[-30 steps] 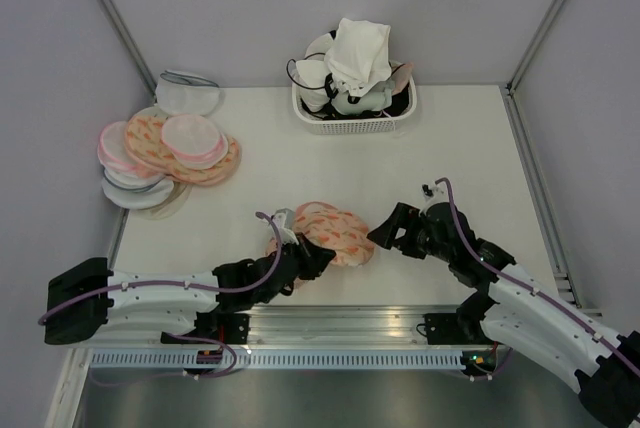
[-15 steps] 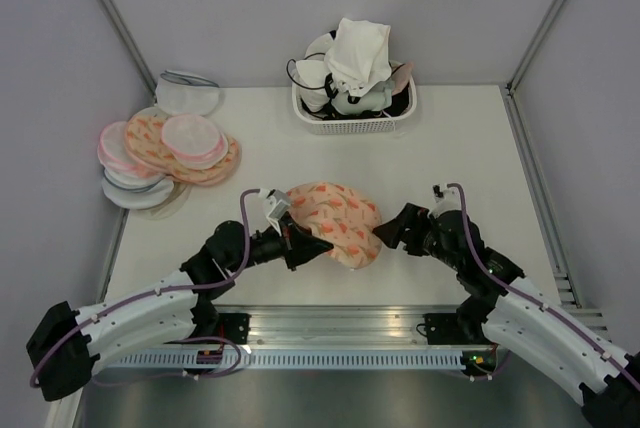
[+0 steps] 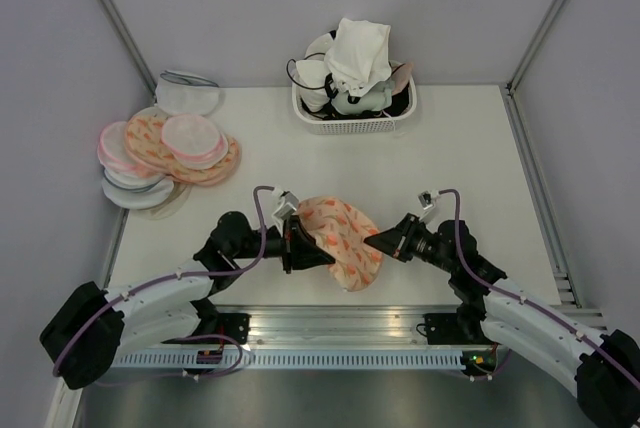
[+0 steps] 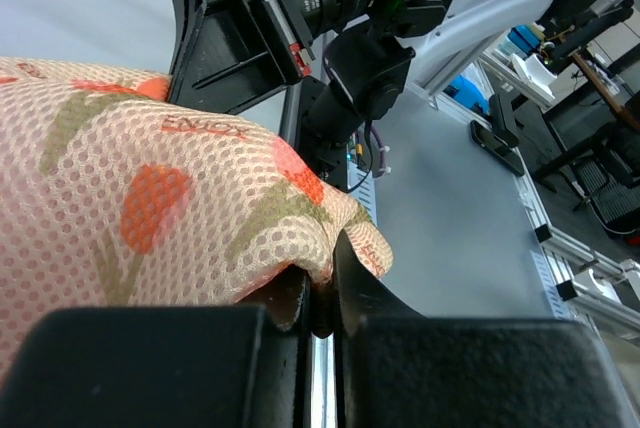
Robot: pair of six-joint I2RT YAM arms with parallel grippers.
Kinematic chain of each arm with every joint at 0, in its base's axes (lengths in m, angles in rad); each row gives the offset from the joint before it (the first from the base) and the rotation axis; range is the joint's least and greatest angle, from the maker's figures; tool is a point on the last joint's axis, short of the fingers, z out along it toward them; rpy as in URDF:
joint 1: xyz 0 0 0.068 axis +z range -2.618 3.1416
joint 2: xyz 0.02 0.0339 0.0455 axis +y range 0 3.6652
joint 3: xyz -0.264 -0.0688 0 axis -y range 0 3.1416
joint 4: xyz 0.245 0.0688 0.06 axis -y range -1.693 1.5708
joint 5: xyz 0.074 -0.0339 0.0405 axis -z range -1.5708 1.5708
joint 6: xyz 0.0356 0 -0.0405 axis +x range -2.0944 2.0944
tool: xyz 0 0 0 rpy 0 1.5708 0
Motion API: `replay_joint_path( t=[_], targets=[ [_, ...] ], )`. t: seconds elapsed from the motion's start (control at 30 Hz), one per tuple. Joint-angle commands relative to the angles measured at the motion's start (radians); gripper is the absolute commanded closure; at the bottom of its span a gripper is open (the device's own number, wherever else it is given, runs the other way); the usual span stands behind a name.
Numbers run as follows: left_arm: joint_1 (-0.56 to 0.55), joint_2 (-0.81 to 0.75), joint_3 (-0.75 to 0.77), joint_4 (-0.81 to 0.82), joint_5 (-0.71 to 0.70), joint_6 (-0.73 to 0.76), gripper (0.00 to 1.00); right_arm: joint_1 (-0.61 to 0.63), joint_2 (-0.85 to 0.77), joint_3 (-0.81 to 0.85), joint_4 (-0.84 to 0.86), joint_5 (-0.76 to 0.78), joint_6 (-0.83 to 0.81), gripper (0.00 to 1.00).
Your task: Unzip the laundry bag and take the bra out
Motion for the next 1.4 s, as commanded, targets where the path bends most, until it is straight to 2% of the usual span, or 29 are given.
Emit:
replay_joint_path(
  t=[0.0, 0.03, 0.07, 0.1, 0.13, 0.2, 0.3, 0.47, 0.57, 0.73, 0.87, 1.13, 1.3, 1.37],
  targets=[
    [0.013, 0.052, 0.056, -0.009, -0.067, 0.031, 0.98, 0.017, -0.009, 0.037, 0.2, -0.145, 0.059, 1.0],
    [0.013, 0.059, 0.065, -0.037, -0.104, 0.034, 0.94, 0.017, -0.012, 0.039, 0.191, -0.137, 0.05, 1.0],
    [0.015, 0.078, 0.085, -0.073, -0.145, 0.037, 0.87, 0.017, -0.023, 0.046, 0.162, -0.131, 0.045, 1.0],
    [0.016, 0.084, 0.094, -0.136, -0.184, 0.037, 0.66, 0.017, -0.032, 0.052, 0.142, -0.121, 0.037, 1.0],
    [0.015, 0.09, 0.105, -0.178, -0.277, 0.028, 0.53, 0.017, -0.043, 0.055, 0.12, -0.087, 0.022, 1.0],
    [0.015, 0.093, 0.133, -0.273, -0.397, 0.005, 0.36, 0.017, -0.08, 0.071, 0.035, -0.036, 0.011, 1.0],
    [0.012, 0.057, 0.134, -0.328, -0.51, -0.053, 0.3, 0.016, -0.116, 0.092, -0.068, 0.059, -0.004, 1.0],
    [-0.005, -0.013, 0.128, -0.477, -0.626, -0.18, 0.26, 0.016, -0.123, 0.109, -0.168, 0.162, -0.006, 1.0],
    [-0.022, -0.019, 0.093, -0.505, -0.649, -0.301, 0.25, 0.014, -0.065, 0.114, -0.168, 0.148, -0.016, 1.0],
    [-0.089, 0.035, -0.059, -0.3, -0.693, -0.484, 0.22, 0.01, 0.02, 0.131, -0.176, 0.11, -0.039, 1.0],
    [-0.134, 0.166, -0.159, -0.082, -0.732, -0.622, 0.22, 0.008, 0.061, 0.137, -0.18, 0.081, -0.042, 1.0],
    [-0.152, 0.38, -0.105, 0.181, -0.738, -0.739, 0.28, 0.005, 0.083, 0.146, -0.208, 0.027, -0.052, 1.0],
    [-0.217, 0.423, -0.076, 0.221, -0.865, -0.787, 0.28, 0.004, 0.088, 0.141, -0.21, -0.002, -0.024, 1.0],
    [-0.237, 0.421, -0.08, 0.221, -0.902, -0.8, 0.33, 0.004, 0.075, 0.141, -0.226, -0.001, -0.027, 1.0]
  ],
)
